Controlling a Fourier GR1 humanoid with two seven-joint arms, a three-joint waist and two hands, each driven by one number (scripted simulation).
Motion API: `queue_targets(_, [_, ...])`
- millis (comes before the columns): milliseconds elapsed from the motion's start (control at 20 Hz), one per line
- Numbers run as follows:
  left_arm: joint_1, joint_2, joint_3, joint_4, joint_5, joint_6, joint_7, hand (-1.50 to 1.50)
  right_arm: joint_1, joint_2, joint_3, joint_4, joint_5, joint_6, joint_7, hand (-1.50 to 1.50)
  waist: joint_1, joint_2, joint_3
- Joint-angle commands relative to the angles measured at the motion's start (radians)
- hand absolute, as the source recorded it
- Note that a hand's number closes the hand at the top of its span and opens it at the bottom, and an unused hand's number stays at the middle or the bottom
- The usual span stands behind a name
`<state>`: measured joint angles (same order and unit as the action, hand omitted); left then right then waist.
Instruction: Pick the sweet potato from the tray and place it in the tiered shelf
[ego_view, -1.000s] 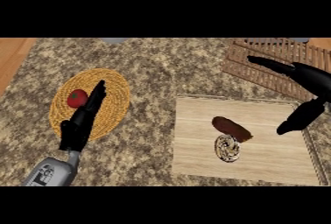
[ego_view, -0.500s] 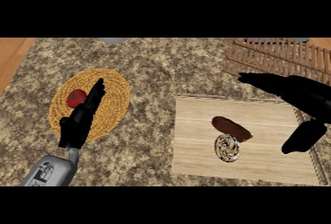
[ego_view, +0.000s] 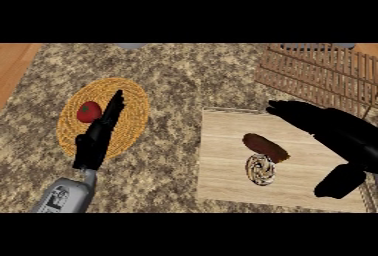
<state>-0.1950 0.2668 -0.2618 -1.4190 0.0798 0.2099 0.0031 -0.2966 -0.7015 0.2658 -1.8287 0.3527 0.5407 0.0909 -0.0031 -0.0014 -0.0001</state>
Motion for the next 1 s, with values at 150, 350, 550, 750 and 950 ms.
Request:
queue_targets(150, [-0.040,-0.018,0.068,0.024,-0.030,-0.066,0.034,0.00,0.002,0.127,-0.051,-0.064,0.065,0.066,0.090,-1.50,0.003,0.001,0.000])
queue_targets(350, [-0.049,-0.050,0.068,-0.034,-0.067,-0.056,0.073,0.00,0.043,0.141,-0.056,-0.025,0.137,0.074,0.005,-1.50,0.002,0.001,0.000])
queue_targets(550, [0.021,-0.095,0.063,0.010,-0.096,-0.064,-0.011,0.00,0.096,0.206,-0.028,-0.114,0.194,0.098,0.077,-1.50,0.000,0.001,0.000])
queue_targets(750, [0.076,-0.045,0.090,-0.137,-0.086,-0.110,0.083,0.00,0.015,0.239,-0.061,-0.004,0.231,0.123,0.058,-1.50,0.009,0.000,0.000])
queue_targets(950, [0.025,-0.071,0.152,-0.016,-0.079,-0.160,0.009,0.00,0.057,0.282,-0.060,-0.016,0.308,0.105,0.016,-1.50,0.003,0.001,0.000])
